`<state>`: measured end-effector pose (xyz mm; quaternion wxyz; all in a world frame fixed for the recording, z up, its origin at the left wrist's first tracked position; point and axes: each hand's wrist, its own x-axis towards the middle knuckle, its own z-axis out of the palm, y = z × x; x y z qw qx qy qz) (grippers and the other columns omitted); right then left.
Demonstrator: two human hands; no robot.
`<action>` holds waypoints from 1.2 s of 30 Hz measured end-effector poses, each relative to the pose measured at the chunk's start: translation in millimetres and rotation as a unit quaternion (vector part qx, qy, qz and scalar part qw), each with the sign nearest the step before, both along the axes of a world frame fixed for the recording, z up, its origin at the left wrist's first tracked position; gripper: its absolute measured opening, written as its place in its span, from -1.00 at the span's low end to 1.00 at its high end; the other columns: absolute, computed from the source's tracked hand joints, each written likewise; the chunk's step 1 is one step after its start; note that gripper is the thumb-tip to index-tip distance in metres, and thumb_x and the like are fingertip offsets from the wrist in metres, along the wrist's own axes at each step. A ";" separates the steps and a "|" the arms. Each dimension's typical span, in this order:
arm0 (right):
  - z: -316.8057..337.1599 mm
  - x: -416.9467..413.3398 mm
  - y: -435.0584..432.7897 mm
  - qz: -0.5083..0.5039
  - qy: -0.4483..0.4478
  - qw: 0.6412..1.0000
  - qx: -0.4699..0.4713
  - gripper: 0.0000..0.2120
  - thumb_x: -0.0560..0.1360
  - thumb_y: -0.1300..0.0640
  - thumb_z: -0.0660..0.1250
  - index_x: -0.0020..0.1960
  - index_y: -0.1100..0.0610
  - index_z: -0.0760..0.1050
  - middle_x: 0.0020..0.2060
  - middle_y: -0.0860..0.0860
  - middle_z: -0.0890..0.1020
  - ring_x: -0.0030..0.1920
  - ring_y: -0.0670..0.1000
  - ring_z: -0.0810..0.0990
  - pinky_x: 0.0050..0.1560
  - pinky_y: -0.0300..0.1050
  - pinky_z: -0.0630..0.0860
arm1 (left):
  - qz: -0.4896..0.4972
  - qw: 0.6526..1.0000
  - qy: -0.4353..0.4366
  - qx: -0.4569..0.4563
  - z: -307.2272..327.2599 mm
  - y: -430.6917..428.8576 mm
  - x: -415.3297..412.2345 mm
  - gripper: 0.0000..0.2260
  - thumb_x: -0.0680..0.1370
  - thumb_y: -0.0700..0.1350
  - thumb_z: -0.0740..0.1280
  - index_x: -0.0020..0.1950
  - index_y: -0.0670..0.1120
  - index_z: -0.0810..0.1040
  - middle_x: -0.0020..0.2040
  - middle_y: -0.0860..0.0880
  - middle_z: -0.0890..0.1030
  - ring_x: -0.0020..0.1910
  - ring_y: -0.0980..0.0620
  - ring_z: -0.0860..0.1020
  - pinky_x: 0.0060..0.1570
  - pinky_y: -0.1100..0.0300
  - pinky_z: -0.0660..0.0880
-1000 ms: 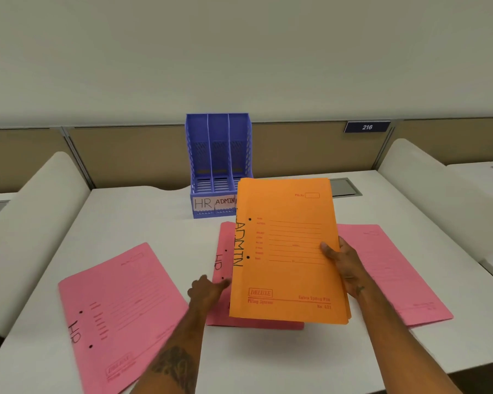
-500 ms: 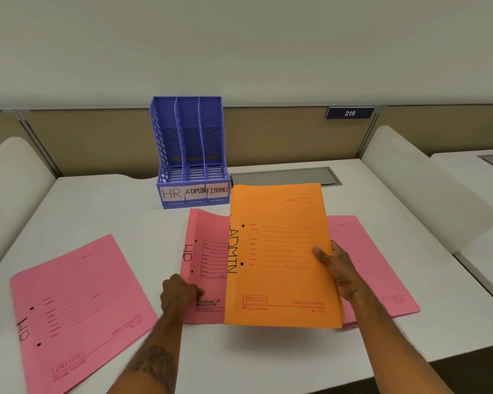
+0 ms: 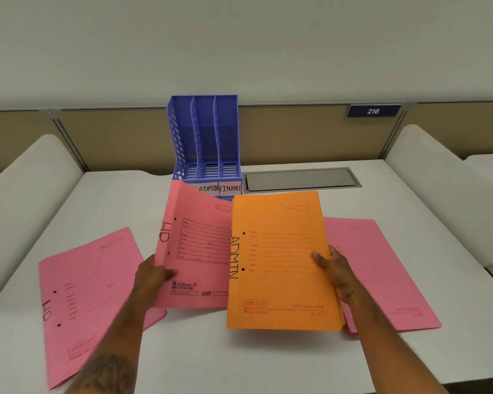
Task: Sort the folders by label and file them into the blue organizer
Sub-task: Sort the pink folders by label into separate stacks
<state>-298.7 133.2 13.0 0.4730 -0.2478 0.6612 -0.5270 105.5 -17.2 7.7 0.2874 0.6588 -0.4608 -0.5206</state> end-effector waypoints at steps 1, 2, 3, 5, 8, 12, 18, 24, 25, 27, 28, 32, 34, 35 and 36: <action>-1.7 0.0 -1.7 0.000 0.001 1.000 0.005 -0.47 0.44 -0.04 0.44 0.36 0.04 0.41 0.15 0.08 0.64 0.07 0.17 0.65 0.04 0.24 0.60 | 0.006 1.000 0.013 0.006 4.5 -2.0 7.4 -0.70 0.43 -0.36 0.42 0.06 -0.06 0.53 -0.04 -0.15 0.70 -0.14 -0.22 0.69 -0.12 -0.17 0.65; -3.1 -0.2 -3.1 0.001 0.000 1.000 0.008 -0.48 0.45 -0.04 0.44 0.36 0.04 0.41 0.14 0.07 0.64 0.07 0.17 0.65 0.03 0.21 0.61 | 0.010 1.000 0.023 0.011 8.8 -4.2 14.9 -0.69 0.43 -0.37 0.42 0.08 -0.08 0.53 -0.04 -0.16 0.70 -0.14 -0.23 0.69 -0.16 -0.15 0.66; -4.5 -0.3 -4.6 0.000 -0.001 1.000 0.011 -0.49 0.45 -0.04 0.43 0.36 0.04 0.42 0.14 0.07 0.64 0.06 0.15 0.66 -0.01 0.17 0.63 | 0.013 0.999 0.030 0.013 12.7 -6.0 22.7 -0.68 0.42 -0.37 0.43 0.10 -0.09 0.53 -0.04 -0.17 0.70 -0.15 -0.23 0.70 -0.20 -0.12 0.66; -6.5 -1.2 -7.3 -0.001 -0.006 1.000 0.017 -0.51 0.45 -0.02 0.44 0.34 0.03 0.42 0.13 0.07 0.64 0.04 0.13 0.66 -0.08 0.09 0.64 | 0.014 0.999 0.033 0.015 21.2 -9.7 37.8 -0.67 0.42 -0.35 0.44 0.13 -0.11 0.52 -0.05 -0.17 0.71 -0.18 -0.21 0.70 -0.26 -0.07 0.66; -11.8 -3.4 -13.2 -0.001 -0.003 1.000 0.025 -0.52 0.46 -0.01 0.43 0.33 0.04 0.41 0.15 0.09 0.63 0.04 0.12 0.65 -0.10 0.06 0.63 | 0.023 0.999 0.043 0.014 32.4 -16.5 60.8 -0.67 0.42 -0.33 0.46 0.12 -0.09 0.54 -0.10 -0.14 0.72 -0.21 -0.19 0.71 -0.29 -0.06 0.66; -23.6 -2.4 -20.4 -0.006 0.003 0.999 0.032 -0.47 0.47 0.02 0.43 0.39 0.08 0.40 0.18 0.11 0.62 0.05 0.11 0.64 -0.13 -0.01 0.62 | 0.041 0.997 0.059 0.005 41.8 -23.0 85.7 -0.62 0.37 -0.34 0.48 0.12 -0.06 0.56 -0.08 -0.14 0.73 -0.18 -0.20 0.71 -0.26 -0.07 0.66; -42.8 2.8 -24.5 0.001 0.018 0.998 0.062 -0.47 0.48 0.02 0.43 0.40 0.08 0.39 0.16 0.09 0.62 0.02 0.10 0.63 -0.05 0.03 0.61 | 0.030 0.998 0.061 -0.001 45.0 -23.0 98.0 -0.61 0.38 -0.32 0.49 0.15 -0.05 0.55 -0.10 -0.14 0.73 -0.20 -0.19 0.71 -0.30 -0.04 0.65; -57.0 3.6 -24.2 -0.005 -0.007 0.996 0.093 -0.41 0.50 0.07 0.41 0.47 0.06 0.27 0.25 0.16 0.55 0.16 0.24 0.57 0.16 0.31 0.52 | 0.023 0.997 0.073 0.011 39.9 -20.5 97.1 -0.62 0.41 -0.32 0.47 0.18 -0.09 0.52 -0.04 -0.21 0.71 -0.14 -0.26 0.70 -0.28 -0.08 0.66; -58.7 4.4 -24.0 -0.006 -0.005 0.995 0.099 -0.40 0.50 0.07 0.41 0.47 0.06 0.26 0.26 0.15 0.54 0.18 0.24 0.56 0.17 0.32 0.51 | 0.022 0.997 0.075 0.011 39.2 -20.3 97.4 -0.62 0.41 -0.33 0.47 0.19 -0.09 0.52 -0.02 -0.21 0.70 -0.11 -0.28 0.69 -0.26 -0.09 0.67; -60.8 6.4 -24.0 0.005 0.013 0.994 0.112 -0.45 0.51 0.07 0.41 0.43 0.10 0.30 0.26 0.16 0.54 0.19 0.24 0.55 0.19 0.32 0.50 | 0.026 0.996 0.083 0.009 37.4 -20.6 98.7 -0.61 0.42 -0.34 0.46 0.20 -0.09 0.53 0.00 -0.22 0.70 -0.07 -0.30 0.67 -0.24 -0.11 0.67; -61.6 7.4 -24.1 0.015 0.027 0.993 0.117 -0.48 0.51 0.06 0.41 0.40 0.13 0.34 0.25 0.17 0.55 0.18 0.24 0.56 0.19 0.31 0.51 | 0.028 0.996 0.087 0.009 36.3 -20.9 98.9 -0.61 0.42 -0.34 0.46 0.20 -0.09 0.53 0.00 -0.22 0.70 -0.07 -0.30 0.67 -0.23 -0.12 0.67; -62.5 11.9 -25.8 0.020 0.118 0.983 0.138 -0.49 0.49 0.06 0.43 0.36 0.22 0.40 0.22 0.20 0.57 0.17 0.23 0.56 0.19 0.24 0.52 | 0.026 0.995 0.092 0.010 34.1 -21.8 96.1 -0.61 0.40 -0.33 0.47 0.18 -0.08 0.54 -0.02 -0.21 0.71 -0.10 -0.29 0.68 -0.23 -0.13 0.66; -62.7 14.8 -26.1 0.008 0.159 0.978 0.133 -0.47 0.48 0.08 0.46 0.36 0.22 0.39 0.23 0.20 0.56 0.15 0.21 0.56 0.17 0.15 0.53 | 0.022 0.995 0.094 0.011 34.4 -22.0 94.9 -0.62 0.40 -0.33 0.47 0.17 -0.07 0.54 -0.03 -0.20 0.71 -0.12 -0.27 0.69 -0.24 -0.12 0.66; -62.2 17.0 -25.6 0.000 0.175 0.975 0.134 -0.46 0.47 0.08 0.47 0.37 0.21 0.39 0.23 0.19 0.56 0.13 0.18 0.55 0.13 0.07 0.53 | 0.021 0.995 0.095 0.010 34.5 -22.1 94.7 -0.62 0.40 -0.33 0.47 0.16 -0.07 0.54 -0.03 -0.20 0.71 -0.12 -0.26 0.70 -0.24 -0.12 0.66; -61.7 18.9 -25.3 -0.006 0.197 0.970 0.141 -0.46 0.47 0.08 0.47 0.37 0.19 0.37 0.23 0.18 0.55 0.12 0.17 0.55 0.08 0.00 0.51 | 0.021 0.995 0.095 0.009 34.3 -22.3 94.9 -0.63 0.41 -0.33 0.47 0.15 -0.07 0.54 -0.04 -0.19 0.72 -0.12 -0.26 0.70 -0.23 -0.12 0.66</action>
